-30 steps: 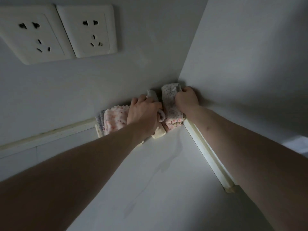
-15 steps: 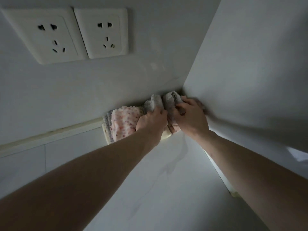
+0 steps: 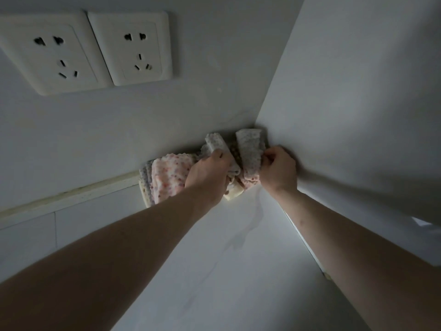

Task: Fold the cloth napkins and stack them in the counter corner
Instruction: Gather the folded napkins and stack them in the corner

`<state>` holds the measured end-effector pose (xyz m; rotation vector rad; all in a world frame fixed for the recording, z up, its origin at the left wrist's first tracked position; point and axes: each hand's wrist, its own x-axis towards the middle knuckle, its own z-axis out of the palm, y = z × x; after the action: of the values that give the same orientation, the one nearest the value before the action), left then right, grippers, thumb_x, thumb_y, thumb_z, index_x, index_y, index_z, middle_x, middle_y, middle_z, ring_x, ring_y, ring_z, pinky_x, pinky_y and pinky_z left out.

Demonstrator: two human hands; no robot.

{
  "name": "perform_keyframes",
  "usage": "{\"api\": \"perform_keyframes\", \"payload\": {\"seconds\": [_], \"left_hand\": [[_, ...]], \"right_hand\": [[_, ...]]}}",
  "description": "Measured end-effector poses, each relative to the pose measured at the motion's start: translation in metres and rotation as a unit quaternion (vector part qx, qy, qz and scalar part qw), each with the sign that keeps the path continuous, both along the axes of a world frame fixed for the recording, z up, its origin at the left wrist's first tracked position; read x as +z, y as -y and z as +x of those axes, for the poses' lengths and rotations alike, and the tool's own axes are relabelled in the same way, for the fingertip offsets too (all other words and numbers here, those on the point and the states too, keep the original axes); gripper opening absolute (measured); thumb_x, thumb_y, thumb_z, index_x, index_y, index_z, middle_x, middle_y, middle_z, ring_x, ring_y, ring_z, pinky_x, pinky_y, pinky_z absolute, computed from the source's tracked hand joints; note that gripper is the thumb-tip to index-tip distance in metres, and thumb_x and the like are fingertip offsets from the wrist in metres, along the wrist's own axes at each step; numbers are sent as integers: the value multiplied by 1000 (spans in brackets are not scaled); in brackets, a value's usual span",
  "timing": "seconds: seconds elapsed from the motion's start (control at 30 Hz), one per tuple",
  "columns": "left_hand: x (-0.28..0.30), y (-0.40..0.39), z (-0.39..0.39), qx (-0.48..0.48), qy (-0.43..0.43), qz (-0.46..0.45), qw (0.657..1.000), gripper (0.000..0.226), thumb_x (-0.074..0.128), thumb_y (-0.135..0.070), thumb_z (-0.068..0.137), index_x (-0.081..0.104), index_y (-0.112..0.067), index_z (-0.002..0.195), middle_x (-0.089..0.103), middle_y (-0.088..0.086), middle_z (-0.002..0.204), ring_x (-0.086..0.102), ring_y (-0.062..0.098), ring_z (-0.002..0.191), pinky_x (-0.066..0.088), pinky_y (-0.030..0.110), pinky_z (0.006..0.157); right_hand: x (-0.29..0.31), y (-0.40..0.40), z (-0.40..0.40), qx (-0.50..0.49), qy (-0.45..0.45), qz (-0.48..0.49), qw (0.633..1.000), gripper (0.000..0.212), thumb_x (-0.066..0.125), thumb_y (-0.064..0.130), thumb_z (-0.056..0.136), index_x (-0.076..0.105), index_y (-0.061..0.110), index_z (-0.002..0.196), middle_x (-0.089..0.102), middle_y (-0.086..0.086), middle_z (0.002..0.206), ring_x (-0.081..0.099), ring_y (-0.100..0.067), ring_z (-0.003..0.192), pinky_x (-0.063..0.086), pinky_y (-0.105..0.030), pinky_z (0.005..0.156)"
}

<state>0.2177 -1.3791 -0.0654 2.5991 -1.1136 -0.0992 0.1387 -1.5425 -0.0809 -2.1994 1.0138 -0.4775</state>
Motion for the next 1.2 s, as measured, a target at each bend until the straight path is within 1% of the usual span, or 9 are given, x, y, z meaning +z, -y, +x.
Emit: {"api": "perform_keyframes", "payload": {"seconds": [0.17, 0.43, 0.57, 0.63, 0.7, 0.77, 0.9, 1.1, 1.2], "left_hand": [[-3, -4, 2, -19, -10, -10, 1000, 26, 64, -23, 95, 57, -16, 119, 59, 6, 119, 66, 37, 96, 55, 45, 74], [7, -5, -2, -30, -21, 29, 999, 46, 72, -35, 88, 51, -23, 127, 53, 0, 129, 59, 29, 116, 51, 42, 91], [34, -27, -6, 21, -4, -58, 998, 41, 62, -49, 80, 58, -29, 115, 57, -4, 123, 54, 23, 117, 41, 39, 98], [37, -46, -6, 105, -26, -115, 988, 49, 59, -59, 78, 58, -31, 119, 54, -5, 126, 51, 22, 116, 38, 39, 99], [32, -64, -3, 226, -96, -175, 954, 63, 66, -59, 77, 51, -28, 130, 45, -1, 135, 44, 24, 125, 34, 42, 107], [20, -76, 3, 352, -221, -187, 890, 88, 69, -63, 69, 40, -25, 142, 35, 2, 146, 36, 28, 136, 30, 45, 114], [-1, -81, 7, 499, -404, -156, 751, 117, 64, -77, 62, 27, -14, 154, 32, 11, 152, 37, 36, 140, 35, 50, 114], [-8, -72, 8, 473, -468, -218, 714, 124, 69, -78, 46, 37, -17, 148, 49, 11, 144, 57, 39, 124, 48, 53, 105], [-5, -65, 8, 469, -456, -218, 725, 116, 71, -72, 61, 32, -14, 152, 43, 14, 149, 48, 39, 132, 41, 53, 111]], "right_hand": [[-5, -6, 2, -29, 5, 143, 989, 29, 71, 10, 84, 66, 5, 112, 72, -10, 101, 67, -25, 93, 47, -28, 76], [-29, 24, 4, 32, -44, 158, 986, 32, 72, 23, 61, 72, 9, 89, 76, -9, 87, 73, -30, 89, 61, -47, 84], [10, 6, 2, 10, -46, 231, 972, 31, 69, 2, 84, 70, -2, 114, 71, -27, 111, 65, -45, 112, 55, -29, 84], [19, 3, -1, -33, -49, 203, 977, 40, 54, 30, 102, 65, -3, 121, 68, -25, 122, 62, -42, 117, 51, -34, 82], [22, -1, 2, -42, -58, 204, 976, 69, 43, 63, 98, 67, 1, 119, 69, -20, 119, 64, -37, 114, 51, -37, 88], [18, -9, 8, -22, -64, 183, 981, 81, 53, 76, 84, 63, 8, 127, 67, -16, 125, 63, -34, 118, 49, -37, 97], [14, -18, 13, -36, -81, 158, 983, 68, 62, 47, 94, 40, 9, 146, 56, -16, 142, 53, -36, 129, 42, -37, 101], [-2, -14, 12, -38, -68, 175, 981, 34, 52, 22, 99, 66, 4, 123, 68, -18, 121, 62, -37, 114, 42, -30, 85], [-4, -14, 10, -41, -60, 197, 978, 33, 49, 24, 102, 68, 1, 117, 68, -22, 117, 62, -39, 111, 42, -30, 86]]}}
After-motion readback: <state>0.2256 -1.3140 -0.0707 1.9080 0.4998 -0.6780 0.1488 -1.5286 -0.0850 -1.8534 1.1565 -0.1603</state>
